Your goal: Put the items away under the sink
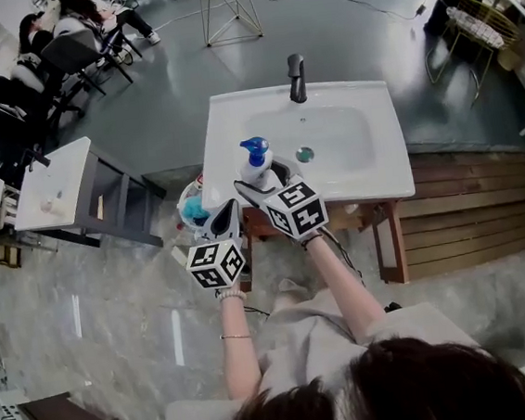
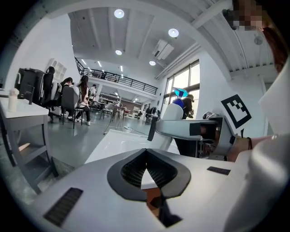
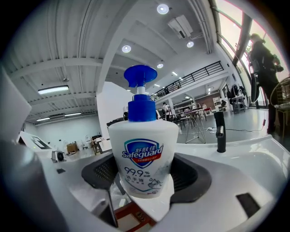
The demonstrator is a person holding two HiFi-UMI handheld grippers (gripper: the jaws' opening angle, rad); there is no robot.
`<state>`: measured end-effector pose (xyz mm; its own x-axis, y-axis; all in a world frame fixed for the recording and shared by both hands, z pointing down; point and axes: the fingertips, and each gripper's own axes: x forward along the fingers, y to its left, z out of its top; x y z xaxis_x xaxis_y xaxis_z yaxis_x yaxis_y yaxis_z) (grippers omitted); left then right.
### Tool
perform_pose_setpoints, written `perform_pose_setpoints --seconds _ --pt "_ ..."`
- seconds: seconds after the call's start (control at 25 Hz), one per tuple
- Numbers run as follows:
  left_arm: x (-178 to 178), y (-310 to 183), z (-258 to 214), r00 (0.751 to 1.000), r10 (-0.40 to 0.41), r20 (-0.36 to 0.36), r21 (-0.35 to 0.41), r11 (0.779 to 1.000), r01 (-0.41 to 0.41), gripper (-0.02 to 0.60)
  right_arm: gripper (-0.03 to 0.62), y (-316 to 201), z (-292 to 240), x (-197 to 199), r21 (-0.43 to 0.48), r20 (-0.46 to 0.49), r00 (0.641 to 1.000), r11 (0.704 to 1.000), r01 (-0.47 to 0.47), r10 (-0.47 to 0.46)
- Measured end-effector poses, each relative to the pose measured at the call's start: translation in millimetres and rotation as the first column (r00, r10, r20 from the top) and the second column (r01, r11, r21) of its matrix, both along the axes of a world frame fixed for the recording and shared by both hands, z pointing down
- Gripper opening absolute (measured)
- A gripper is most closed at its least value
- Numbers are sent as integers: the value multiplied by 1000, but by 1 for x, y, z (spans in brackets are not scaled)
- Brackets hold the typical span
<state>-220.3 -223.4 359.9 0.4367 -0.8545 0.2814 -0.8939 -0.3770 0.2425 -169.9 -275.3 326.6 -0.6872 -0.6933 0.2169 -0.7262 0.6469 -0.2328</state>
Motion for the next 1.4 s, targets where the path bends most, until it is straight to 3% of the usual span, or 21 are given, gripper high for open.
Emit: perform_pose_setpoints --seconds 0.32,0.6,1.04,1.4 --pt "50 36 5 998 -69 -2 -5 998 69 0 357 33 3 52 -18 -2 999 999 41 -41" --pt "81 75 -5 995 -95 26 21 995 95 0 357 62 -1 72 -23 20 996 996 88 -87" --pt "81 127 -3 988 -153 34 16 988 153 0 357 98 -5 86 -23 38 994 995 100 -99" --pt "83 148 5 993 -116 39 -11 993 116 0 357 119 6 89 -50 40 998 997 55 -53"
